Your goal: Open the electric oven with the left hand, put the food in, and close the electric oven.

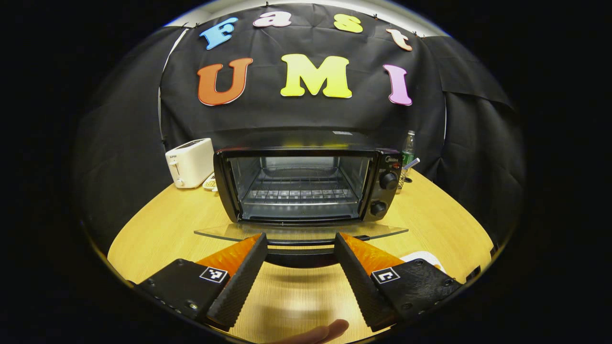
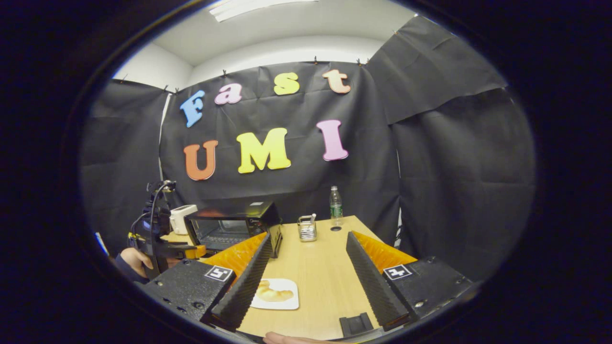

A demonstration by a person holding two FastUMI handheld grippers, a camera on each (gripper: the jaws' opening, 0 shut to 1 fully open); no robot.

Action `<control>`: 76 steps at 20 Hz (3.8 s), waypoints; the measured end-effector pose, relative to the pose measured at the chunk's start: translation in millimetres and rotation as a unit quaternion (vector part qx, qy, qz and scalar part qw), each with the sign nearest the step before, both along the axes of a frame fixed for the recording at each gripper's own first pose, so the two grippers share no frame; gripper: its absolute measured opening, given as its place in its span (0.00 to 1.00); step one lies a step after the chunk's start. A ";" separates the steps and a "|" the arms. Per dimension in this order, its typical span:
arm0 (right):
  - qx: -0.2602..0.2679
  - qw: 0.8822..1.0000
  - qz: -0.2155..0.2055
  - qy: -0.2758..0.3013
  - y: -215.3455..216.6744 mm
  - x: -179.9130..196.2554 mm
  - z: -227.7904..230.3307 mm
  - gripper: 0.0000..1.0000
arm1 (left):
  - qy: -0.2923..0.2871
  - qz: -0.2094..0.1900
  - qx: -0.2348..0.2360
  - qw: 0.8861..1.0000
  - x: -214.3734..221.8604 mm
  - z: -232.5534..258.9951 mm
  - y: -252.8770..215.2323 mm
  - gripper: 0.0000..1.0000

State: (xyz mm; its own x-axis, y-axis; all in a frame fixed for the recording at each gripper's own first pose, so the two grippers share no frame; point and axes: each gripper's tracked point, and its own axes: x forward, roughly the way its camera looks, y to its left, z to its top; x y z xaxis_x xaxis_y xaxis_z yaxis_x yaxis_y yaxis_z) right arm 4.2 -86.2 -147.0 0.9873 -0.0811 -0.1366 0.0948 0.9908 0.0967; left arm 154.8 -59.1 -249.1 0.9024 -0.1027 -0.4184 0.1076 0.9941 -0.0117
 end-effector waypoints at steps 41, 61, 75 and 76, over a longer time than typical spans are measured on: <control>-0.003 0.980 0.133 0.145 58.2 75.4 -138.1 0.95 | -0.136 0.056 -0.033 0.989 -148.1 86.3 126.5 0.92; -0.097 0.913 0.227 0.325 121.1 93.5 -252.9 0.80 | -0.215 0.031 -0.023 0.976 -223.2 192.3 97.7 0.92; -0.052 0.925 0.201 0.319 134.2 91.1 -224.5 0.52 | -0.220 0.023 -0.020 0.975 -237.1 193.0 102.5 0.92; -0.049 0.926 0.205 0.314 136.7 91.6 -218.9 0.51 | -0.219 0.024 -0.020 0.975 -236.9 192.2 103.5 0.92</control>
